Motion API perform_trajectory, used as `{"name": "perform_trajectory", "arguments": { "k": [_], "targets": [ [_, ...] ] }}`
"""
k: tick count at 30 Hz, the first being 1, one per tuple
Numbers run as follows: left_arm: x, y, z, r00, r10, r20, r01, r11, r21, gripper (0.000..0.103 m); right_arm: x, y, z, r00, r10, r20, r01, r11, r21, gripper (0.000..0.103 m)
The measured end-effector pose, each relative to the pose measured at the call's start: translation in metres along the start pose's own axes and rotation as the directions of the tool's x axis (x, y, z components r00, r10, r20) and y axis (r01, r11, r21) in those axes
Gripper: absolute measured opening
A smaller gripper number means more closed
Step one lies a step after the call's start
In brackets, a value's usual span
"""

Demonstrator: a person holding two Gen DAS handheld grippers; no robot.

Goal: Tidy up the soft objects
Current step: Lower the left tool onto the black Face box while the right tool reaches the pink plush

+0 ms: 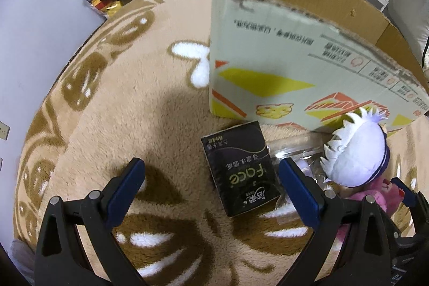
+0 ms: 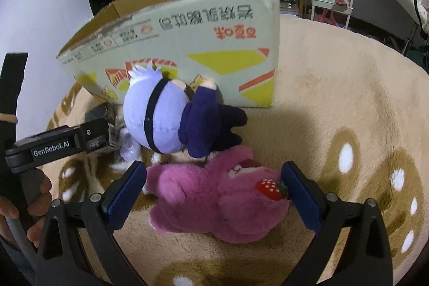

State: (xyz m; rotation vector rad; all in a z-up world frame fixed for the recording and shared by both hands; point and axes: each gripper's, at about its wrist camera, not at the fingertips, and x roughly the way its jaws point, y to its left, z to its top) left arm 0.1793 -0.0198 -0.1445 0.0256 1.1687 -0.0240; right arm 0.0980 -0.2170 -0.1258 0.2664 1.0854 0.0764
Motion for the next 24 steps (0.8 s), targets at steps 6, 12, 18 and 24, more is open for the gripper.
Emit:
{"name": "perform_trajectory", "arguments": {
  "k": [6,12,18,24],
  "targets": [
    [0.008,0.004,0.000,1.000,-0.017,-0.024,0.016,1.000,-0.022,0.099,0.010,0.003,-0.004,0.998,-0.042,-0.037,0.041,0.999,-0.036,0.103],
    [0.017,0.013,0.001,0.997,-0.068,-0.042,0.066,0.997,-0.050,0.090,0.017,-0.006,-0.007,0.997,-0.032,-0.064,0.031,0.999,-0.011,0.103],
    [0.016,0.012,0.000,0.995,-0.094,-0.029,0.092,0.995,-0.045,0.076,0.017,-0.007,-0.005,0.997,-0.022,-0.078,0.022,1.000,-0.006,0.103],
    [0.011,0.002,-0.002,0.995,-0.095,-0.019,0.095,0.995,-0.008,0.047,0.014,-0.002,-0.004,0.997,-0.034,-0.063,0.033,0.999,-0.020,0.103]
  ]
}}
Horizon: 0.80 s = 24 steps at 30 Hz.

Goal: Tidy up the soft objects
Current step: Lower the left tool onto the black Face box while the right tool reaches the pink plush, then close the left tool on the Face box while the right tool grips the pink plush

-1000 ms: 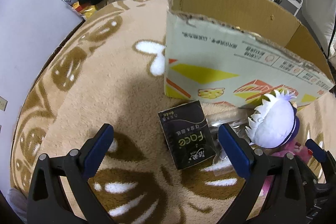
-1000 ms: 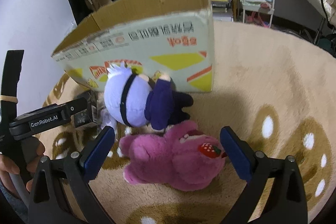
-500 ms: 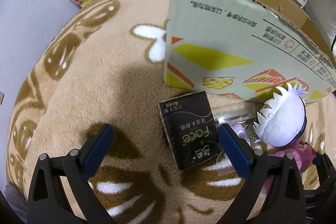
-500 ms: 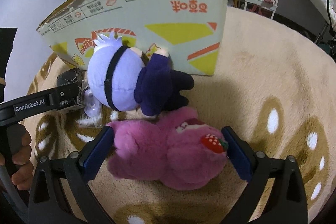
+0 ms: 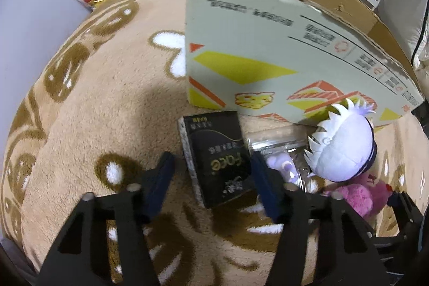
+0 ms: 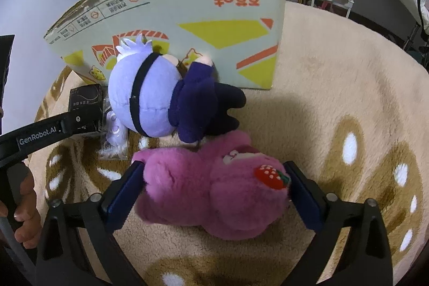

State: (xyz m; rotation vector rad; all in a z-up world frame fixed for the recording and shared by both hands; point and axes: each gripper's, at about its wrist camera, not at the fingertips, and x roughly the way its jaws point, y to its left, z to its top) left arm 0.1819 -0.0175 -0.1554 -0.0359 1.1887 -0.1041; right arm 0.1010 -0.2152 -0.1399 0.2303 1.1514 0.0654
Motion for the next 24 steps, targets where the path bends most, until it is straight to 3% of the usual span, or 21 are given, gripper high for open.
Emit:
{"name": "perform_trajectory", "arguments": {
  "k": [1,24],
  "targets": [
    [0.000,-0.001,0.000,1.000,-0.014,-0.005,0.014,1.000,0.001,0.040,-0.001,0.000,-0.001,1.000,0.001,0.001,-0.001,1.000,0.001,0.103],
    [-0.012,0.003,-0.010,1.000,-0.019,0.011,0.019,1.000,-0.022,0.038,-0.013,-0.002,-0.001,0.999,0.014,0.029,-0.014,1.000,0.023,0.093]
  ]
}}
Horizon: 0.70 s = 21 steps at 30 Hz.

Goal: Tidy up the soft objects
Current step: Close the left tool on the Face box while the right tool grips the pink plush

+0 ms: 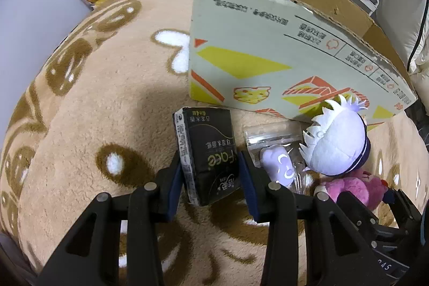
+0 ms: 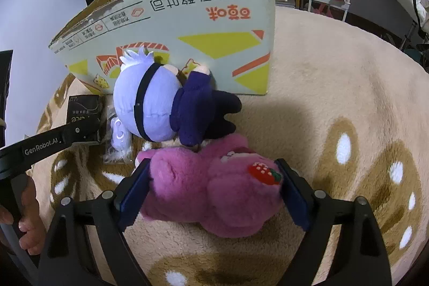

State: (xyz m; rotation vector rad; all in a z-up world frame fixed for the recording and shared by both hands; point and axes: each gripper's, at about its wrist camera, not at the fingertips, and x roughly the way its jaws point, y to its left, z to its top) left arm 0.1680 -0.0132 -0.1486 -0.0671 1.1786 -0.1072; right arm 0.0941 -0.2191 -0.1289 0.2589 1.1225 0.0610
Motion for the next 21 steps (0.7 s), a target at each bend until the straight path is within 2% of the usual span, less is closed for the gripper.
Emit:
{"name": "perform_trajectory", "arguments": {
  "k": [10,21],
  "targets": [
    [-0.022,0.000,-0.010,0.999,0.005,0.038,-0.004,1.000,-0.009,0.038,-0.016,-0.008,0.001,0.999,-0.006,0.038,0.006,1.000,0.011,0.093],
    [-0.060,-0.012,-0.029,0.990,0.054,0.129,-0.060,0.997,0.043,0.038,-0.056,-0.007,0.001,0.985,-0.002,0.171,-0.003,1.000,0.027,0.092]
  ]
}}
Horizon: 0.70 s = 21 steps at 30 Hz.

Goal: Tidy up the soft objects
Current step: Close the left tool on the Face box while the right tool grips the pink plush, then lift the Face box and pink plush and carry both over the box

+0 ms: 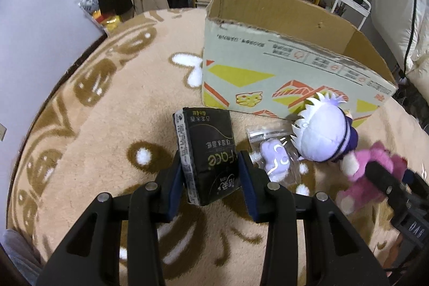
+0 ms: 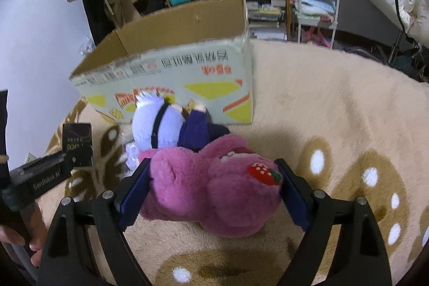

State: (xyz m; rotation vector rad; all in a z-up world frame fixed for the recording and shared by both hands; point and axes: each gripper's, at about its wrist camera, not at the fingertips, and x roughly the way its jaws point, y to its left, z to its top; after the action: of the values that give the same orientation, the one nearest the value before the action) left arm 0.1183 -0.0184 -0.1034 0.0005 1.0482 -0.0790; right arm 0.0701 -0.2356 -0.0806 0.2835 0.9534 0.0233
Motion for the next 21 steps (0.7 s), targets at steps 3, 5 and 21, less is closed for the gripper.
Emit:
{"name": "perform_trajectory", "arguments": {
  "k": [3,5,21],
  "targets": [
    [-0.014,-0.002,-0.002,0.999,0.008,0.038,-0.009,1.000,0.018,0.038,-0.013,-0.001,0.003,0.999,0.008,0.044,-0.008,1.000,0.001,0.092],
    [-0.023,-0.004,-0.003,0.998,0.014,0.068,-0.016,1.000,0.026,0.038,-0.021,0.001,0.005,0.997,0.013,0.071,-0.013,1.000,0.001,0.092],
    [-0.098,-0.015,-0.014,0.935,0.011,0.356,-0.041,0.996,0.076,0.038,-0.085,0.019,0.017,0.950,0.036,0.310,-0.012,0.997,-0.080,0.092]
  ]
}}
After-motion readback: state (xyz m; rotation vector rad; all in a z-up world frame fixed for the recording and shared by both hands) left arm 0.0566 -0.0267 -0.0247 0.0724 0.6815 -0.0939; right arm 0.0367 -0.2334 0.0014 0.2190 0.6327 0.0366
